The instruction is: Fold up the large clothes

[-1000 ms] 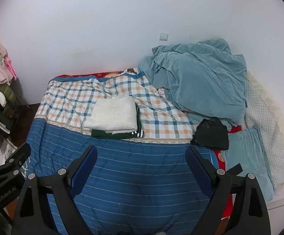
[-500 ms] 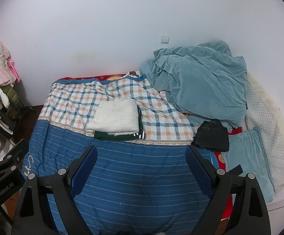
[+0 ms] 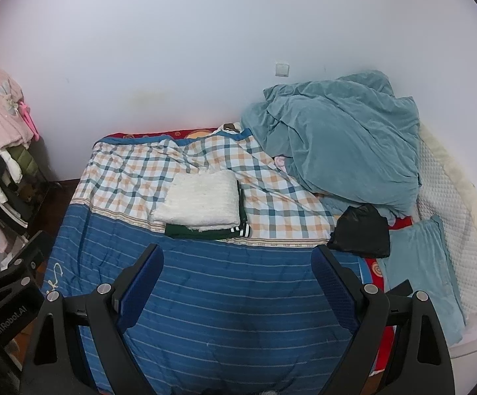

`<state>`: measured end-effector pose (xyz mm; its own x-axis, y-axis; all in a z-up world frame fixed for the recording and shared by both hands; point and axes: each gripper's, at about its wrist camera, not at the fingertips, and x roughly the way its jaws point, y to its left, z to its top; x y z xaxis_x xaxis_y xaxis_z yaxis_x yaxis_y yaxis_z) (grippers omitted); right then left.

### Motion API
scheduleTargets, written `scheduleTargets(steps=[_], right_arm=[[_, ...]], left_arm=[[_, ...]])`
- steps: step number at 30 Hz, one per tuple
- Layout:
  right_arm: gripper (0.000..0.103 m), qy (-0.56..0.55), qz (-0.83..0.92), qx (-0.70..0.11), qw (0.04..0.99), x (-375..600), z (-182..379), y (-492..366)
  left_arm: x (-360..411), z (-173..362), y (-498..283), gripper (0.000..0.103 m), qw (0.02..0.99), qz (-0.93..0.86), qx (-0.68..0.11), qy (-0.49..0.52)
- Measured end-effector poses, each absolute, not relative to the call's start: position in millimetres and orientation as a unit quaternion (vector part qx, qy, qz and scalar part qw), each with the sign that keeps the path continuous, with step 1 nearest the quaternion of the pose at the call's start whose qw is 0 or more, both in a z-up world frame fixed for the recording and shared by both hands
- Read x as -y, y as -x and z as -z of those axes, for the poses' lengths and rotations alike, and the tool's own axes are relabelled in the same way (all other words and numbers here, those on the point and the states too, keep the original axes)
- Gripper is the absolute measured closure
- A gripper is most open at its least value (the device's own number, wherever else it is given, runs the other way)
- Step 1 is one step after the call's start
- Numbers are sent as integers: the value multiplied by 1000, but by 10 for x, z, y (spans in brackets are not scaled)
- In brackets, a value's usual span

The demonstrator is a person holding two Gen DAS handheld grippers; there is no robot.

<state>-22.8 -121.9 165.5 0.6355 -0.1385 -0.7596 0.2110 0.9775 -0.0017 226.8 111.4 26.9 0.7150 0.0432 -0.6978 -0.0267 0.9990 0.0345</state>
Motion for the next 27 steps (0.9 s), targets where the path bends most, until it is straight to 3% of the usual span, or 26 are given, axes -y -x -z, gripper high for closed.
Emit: scheduleTargets(steps=[27], right_arm=[[7,-45,92,-404,909,1240,-1752,104]], left_arm=[[-1168,-346,-2265,0,932,-23,-362,-11]])
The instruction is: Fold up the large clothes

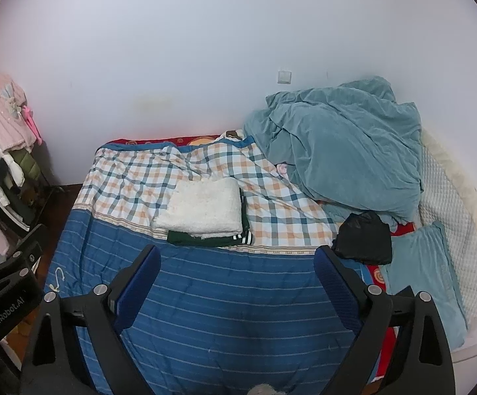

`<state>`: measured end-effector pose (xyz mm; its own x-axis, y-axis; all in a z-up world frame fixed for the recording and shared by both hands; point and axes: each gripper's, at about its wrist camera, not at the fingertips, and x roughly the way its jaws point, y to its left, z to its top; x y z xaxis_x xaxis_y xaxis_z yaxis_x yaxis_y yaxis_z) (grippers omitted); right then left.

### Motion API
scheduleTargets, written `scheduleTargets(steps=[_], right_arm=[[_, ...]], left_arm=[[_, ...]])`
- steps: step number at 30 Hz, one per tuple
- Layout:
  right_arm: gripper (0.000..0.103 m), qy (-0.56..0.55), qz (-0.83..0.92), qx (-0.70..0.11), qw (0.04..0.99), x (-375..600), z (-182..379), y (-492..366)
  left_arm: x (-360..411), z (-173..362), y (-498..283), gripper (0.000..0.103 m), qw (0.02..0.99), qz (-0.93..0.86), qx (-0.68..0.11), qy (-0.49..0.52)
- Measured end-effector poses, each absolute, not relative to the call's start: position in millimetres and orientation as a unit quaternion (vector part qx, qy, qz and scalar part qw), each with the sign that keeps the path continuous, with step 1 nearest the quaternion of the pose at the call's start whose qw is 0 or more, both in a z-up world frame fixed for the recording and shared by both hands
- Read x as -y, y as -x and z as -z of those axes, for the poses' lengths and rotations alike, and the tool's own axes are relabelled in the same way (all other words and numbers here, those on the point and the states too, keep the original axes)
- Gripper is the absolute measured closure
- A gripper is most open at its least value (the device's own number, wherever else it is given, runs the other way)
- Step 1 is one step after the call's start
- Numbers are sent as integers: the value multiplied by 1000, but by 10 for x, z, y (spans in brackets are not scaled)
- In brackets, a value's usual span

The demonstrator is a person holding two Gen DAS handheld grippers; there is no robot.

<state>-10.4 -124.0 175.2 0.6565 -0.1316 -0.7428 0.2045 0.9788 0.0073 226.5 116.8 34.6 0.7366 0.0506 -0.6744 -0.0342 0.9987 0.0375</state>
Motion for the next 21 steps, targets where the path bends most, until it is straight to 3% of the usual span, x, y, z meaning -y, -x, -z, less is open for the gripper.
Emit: scheduleTargets(steps=[21], right_arm=[[7,-46,96,-396,912,1175,-1788,67]], left_arm=[[-1193,-407,-2276,0,935,-23,-353,-14]])
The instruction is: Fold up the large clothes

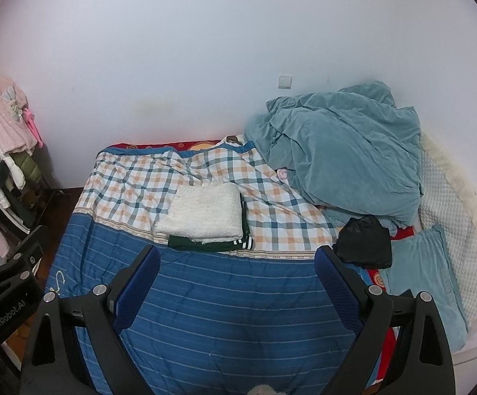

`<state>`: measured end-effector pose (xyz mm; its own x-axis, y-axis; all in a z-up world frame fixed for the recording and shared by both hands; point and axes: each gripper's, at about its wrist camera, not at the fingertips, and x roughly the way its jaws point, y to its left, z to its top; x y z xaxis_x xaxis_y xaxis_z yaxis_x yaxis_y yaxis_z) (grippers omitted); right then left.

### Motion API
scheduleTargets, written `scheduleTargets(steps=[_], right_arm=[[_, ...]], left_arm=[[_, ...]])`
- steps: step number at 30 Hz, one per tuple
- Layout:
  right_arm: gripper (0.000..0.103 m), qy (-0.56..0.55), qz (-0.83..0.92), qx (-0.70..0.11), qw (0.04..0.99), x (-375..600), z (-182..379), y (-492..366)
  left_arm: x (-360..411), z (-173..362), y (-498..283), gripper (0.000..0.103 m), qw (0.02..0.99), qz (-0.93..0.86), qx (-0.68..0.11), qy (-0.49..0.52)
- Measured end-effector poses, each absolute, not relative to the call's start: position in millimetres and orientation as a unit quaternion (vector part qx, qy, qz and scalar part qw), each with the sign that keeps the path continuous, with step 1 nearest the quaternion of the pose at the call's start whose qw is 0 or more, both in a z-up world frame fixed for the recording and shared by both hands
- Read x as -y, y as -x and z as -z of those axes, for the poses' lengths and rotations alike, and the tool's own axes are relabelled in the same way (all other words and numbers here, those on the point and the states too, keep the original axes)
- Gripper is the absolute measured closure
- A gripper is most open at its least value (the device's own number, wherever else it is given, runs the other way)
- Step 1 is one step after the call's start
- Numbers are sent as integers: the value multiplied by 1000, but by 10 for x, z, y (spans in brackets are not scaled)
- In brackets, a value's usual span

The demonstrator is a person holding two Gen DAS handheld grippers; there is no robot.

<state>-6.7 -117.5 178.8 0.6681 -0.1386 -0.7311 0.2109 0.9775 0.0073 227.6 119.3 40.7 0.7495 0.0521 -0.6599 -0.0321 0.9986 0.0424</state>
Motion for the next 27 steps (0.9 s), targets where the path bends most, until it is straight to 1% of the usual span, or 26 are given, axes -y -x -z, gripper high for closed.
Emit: scheduleTargets(steps=[27], right_arm=[[7,-49,100,-396,912,1139,-1758,162]], left_arm=[[-1133,-411,-2271,0,937,-24,-349,-12]])
